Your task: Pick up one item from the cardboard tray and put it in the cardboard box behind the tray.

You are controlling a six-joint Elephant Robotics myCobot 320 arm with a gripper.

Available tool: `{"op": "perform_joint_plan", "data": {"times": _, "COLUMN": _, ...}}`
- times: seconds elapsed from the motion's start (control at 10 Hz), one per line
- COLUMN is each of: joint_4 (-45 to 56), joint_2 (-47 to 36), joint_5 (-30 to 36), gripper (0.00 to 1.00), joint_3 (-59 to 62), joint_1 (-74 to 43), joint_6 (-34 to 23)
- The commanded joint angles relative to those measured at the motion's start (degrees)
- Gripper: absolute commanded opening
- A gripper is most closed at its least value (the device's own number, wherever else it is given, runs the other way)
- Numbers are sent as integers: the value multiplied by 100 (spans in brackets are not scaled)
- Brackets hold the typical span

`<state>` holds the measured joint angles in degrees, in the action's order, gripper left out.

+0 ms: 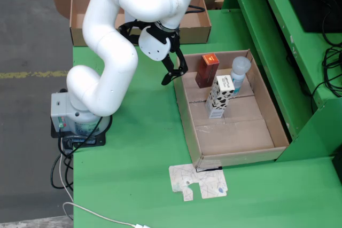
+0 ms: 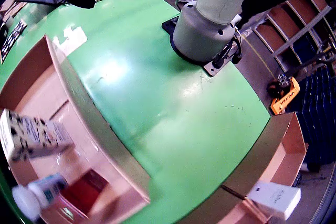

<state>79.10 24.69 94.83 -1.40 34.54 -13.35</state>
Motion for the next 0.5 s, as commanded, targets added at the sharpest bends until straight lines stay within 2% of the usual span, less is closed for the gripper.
{"op": "perform_joint_plan", "data": {"times": 0.0, "joint_4": -327, "joint_2": 107, "joint_5": -48, "gripper": 100, "joint_3": 140, "joint_1": -3120, "joint_6": -704}}
{"op": "perform_joint_plan", "data": {"times": 0.4, "joint_4": -395, "joint_2": 158, "joint_5": -39, "gripper": 100, "joint_3": 140, "joint_1": -3550, "joint_6": -878}}
